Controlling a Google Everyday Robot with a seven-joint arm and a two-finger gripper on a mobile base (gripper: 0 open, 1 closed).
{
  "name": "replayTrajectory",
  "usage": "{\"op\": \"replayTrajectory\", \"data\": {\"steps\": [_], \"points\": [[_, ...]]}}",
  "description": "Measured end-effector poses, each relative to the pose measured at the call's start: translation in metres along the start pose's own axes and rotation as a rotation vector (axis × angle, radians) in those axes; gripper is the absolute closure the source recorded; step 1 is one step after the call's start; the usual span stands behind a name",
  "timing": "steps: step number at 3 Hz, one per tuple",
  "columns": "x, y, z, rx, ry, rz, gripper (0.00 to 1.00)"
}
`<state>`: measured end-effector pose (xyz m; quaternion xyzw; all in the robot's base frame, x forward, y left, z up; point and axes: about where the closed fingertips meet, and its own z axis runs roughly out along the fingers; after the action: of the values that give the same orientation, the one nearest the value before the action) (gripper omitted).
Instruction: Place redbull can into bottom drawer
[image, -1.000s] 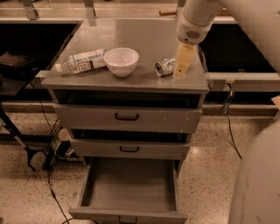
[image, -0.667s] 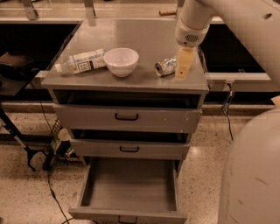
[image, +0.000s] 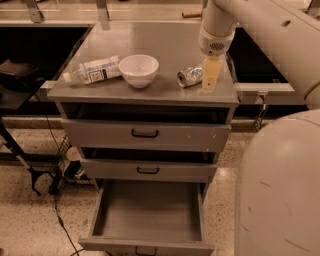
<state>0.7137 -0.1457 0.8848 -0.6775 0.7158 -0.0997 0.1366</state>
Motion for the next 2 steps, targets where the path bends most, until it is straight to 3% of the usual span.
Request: {"op": "replayTrajectory", "data": {"steps": [2], "points": [[-0.012, -0.014, 0.022, -0.047, -0.022, -0.074, 0.0]]}}
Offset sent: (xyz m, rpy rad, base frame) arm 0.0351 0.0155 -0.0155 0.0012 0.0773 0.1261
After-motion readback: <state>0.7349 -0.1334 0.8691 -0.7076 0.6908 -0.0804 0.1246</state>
